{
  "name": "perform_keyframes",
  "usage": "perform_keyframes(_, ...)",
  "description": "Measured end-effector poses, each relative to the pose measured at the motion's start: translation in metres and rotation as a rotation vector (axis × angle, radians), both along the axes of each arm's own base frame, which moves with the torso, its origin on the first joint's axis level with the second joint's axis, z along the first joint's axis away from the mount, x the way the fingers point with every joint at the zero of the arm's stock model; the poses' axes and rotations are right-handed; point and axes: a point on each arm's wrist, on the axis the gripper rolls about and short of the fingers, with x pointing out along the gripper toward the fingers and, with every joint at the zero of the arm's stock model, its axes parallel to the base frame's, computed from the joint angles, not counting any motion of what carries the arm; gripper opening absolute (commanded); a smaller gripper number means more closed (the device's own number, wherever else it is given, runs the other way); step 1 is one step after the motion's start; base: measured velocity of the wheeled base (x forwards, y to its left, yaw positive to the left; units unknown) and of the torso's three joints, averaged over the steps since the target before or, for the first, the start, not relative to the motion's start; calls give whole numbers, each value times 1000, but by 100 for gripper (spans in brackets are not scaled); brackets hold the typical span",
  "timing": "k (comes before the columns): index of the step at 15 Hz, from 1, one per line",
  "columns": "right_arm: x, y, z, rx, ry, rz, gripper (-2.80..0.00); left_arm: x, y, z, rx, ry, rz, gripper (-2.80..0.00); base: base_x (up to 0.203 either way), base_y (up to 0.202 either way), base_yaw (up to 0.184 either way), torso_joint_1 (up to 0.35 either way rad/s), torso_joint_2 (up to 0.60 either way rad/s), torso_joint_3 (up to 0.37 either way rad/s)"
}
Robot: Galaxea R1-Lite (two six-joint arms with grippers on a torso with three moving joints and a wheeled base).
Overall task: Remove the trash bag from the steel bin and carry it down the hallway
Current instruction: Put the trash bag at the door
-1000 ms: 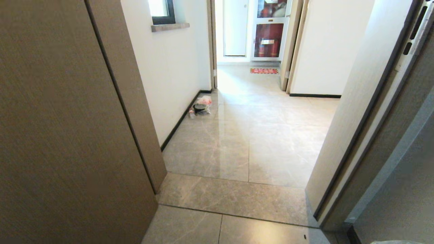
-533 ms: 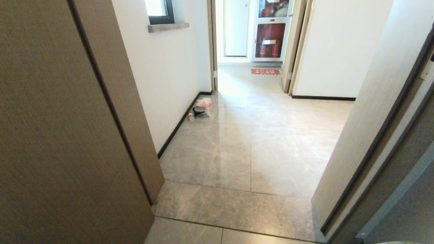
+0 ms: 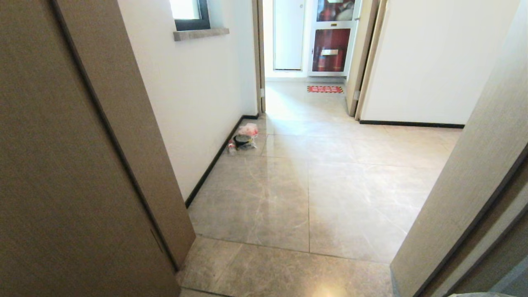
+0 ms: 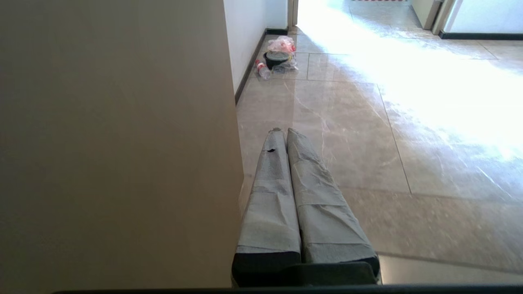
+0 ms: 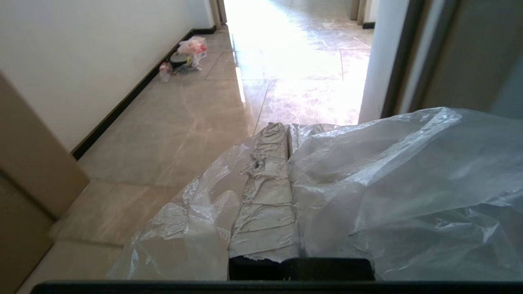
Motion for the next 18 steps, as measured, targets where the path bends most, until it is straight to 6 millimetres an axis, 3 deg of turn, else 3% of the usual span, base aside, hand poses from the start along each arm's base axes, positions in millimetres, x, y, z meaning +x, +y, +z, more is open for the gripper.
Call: perform_keyframes(18,0,0,0,-2,0,0,-280,0,0,0,0,-2,1,-280,192,0,1,2,2,3)
